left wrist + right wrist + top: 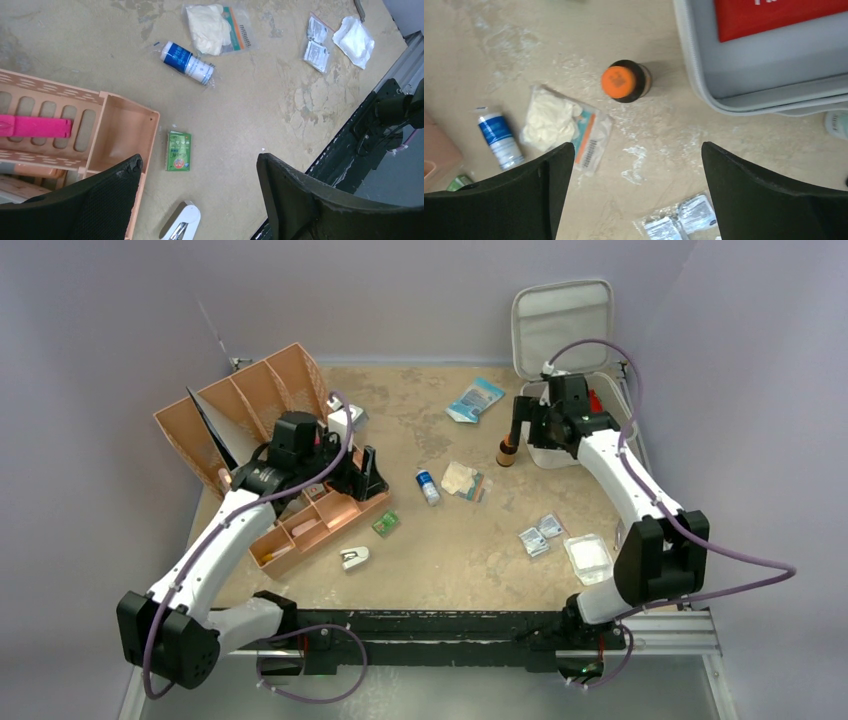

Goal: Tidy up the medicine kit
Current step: Pick up the pill bottle at the center of the board.

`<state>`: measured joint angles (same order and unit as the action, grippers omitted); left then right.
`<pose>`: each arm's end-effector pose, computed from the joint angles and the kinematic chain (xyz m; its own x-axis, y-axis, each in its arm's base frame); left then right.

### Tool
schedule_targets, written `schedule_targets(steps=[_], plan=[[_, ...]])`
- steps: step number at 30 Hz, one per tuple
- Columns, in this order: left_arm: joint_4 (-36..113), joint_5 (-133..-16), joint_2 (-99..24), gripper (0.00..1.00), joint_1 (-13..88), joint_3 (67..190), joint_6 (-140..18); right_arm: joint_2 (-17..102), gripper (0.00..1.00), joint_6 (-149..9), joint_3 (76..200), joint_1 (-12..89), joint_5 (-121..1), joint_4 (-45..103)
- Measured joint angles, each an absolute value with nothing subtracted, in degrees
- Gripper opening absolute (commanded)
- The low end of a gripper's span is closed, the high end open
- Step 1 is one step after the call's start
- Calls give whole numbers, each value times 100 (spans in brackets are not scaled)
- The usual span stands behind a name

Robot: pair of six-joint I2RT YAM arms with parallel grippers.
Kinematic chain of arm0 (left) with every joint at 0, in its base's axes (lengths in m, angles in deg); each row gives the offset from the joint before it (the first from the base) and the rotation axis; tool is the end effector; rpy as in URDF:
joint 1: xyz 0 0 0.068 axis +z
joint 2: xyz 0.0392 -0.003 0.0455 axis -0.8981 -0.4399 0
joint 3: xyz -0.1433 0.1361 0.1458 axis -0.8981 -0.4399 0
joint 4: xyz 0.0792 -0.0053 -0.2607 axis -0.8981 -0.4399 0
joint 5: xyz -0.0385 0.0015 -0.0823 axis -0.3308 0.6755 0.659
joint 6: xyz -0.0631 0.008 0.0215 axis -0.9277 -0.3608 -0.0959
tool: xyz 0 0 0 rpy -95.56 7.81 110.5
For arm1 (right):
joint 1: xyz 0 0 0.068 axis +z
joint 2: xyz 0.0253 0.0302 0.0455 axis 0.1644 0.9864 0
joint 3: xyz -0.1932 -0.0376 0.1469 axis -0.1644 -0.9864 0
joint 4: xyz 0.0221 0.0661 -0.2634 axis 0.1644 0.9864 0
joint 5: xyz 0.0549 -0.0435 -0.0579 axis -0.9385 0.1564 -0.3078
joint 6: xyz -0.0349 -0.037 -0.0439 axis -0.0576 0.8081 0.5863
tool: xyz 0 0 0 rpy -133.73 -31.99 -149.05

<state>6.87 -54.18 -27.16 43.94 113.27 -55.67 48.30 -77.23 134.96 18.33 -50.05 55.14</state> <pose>0.2540 -0.1195 0.2747 -0.6505 0.1326 -0.7479 0.5837 0.7173 -0.3805 0.3634 0.0549 0.2616 -0.6545 0.1436 -0.7423 0.0309 0.9860 0.1636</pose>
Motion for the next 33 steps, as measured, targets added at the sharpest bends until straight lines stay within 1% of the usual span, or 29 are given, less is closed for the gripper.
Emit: schedule_targets(steps=[2, 4, 9, 11, 17, 21, 27, 33], plan=[[663, -5477, -2541, 84, 4394, 11314, -5565, 4789, 95, -7751, 13483, 2007, -4970, 5507], [700, -5508, -2382, 84, 4394, 11233, -5565, 4828, 88, -7753, 13483, 2090, -4926, 5472], [698, -5501, -2333, 84, 4394, 11098, -5565, 5189, 67, -7738, 13485, 2110, -4845, 5263], [698, -5497, -2366, 84, 4394, 11087, -5565, 5399, 61, -7723, 13487, 2125, -4843, 5156], [700, -5477, -2373, 84, 4394, 11078, -5565, 5925, 59, -7729, 13618, 2228, -4778, 5007], [700, -5466, -2373, 84, 4394, 11078, -5563, 6124, 52, -7718, 13734, 2265, -4625, 4867], [702, -5458, -2373, 84, 4394, 11078, -5563, 6378, 33, -7670, 13924, 2270, -4524, 4762], [702, -5460, -2373, 84, 4394, 11078, -5563, 6419, 11, -7596, 13977, 2270, -4504, 4769]])
